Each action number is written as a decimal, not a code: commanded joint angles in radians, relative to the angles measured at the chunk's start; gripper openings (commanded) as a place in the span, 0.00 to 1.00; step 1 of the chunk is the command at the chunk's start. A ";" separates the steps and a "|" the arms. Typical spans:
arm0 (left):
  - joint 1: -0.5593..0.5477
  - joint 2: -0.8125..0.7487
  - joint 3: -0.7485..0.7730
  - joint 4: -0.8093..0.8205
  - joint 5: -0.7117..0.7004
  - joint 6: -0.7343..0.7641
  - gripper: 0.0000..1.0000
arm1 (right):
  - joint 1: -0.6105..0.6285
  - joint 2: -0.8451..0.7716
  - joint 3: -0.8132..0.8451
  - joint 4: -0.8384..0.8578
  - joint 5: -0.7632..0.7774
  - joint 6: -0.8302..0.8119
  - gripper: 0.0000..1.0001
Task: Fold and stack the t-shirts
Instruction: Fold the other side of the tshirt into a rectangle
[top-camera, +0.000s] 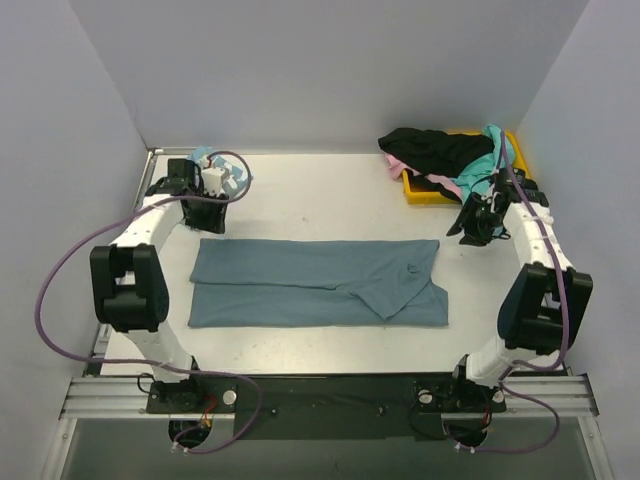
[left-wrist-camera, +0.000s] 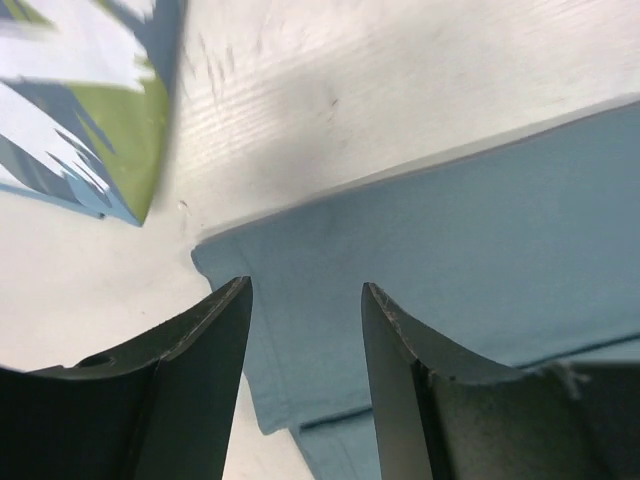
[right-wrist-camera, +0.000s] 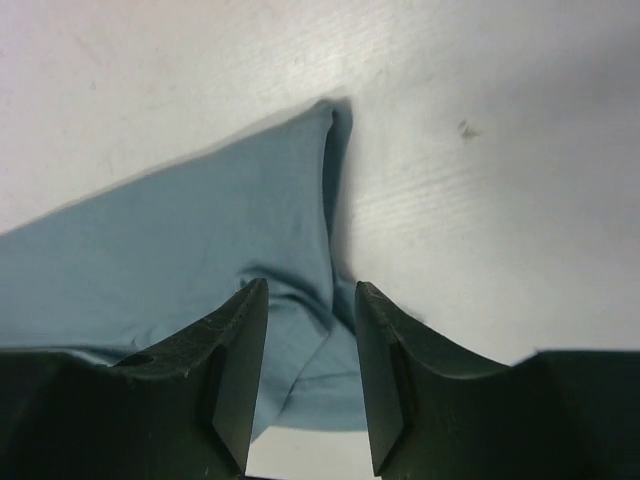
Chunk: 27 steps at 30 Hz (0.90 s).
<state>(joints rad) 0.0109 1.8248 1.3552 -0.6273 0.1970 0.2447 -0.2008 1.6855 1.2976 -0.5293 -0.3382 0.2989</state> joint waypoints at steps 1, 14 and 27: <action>-0.095 -0.229 0.018 0.063 0.122 0.105 0.57 | 0.024 -0.107 -0.128 -0.132 -0.063 0.029 0.36; -0.998 -0.066 0.223 -0.141 0.274 0.358 0.57 | 0.100 -0.072 -0.277 -0.034 -0.105 0.006 0.38; -1.161 0.179 0.257 0.106 0.096 0.383 0.56 | 0.104 -0.032 -0.307 0.020 -0.064 -0.021 0.32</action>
<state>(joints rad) -1.1557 1.9942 1.5929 -0.6231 0.3794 0.5816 -0.1009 1.6402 0.9943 -0.5121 -0.4110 0.2981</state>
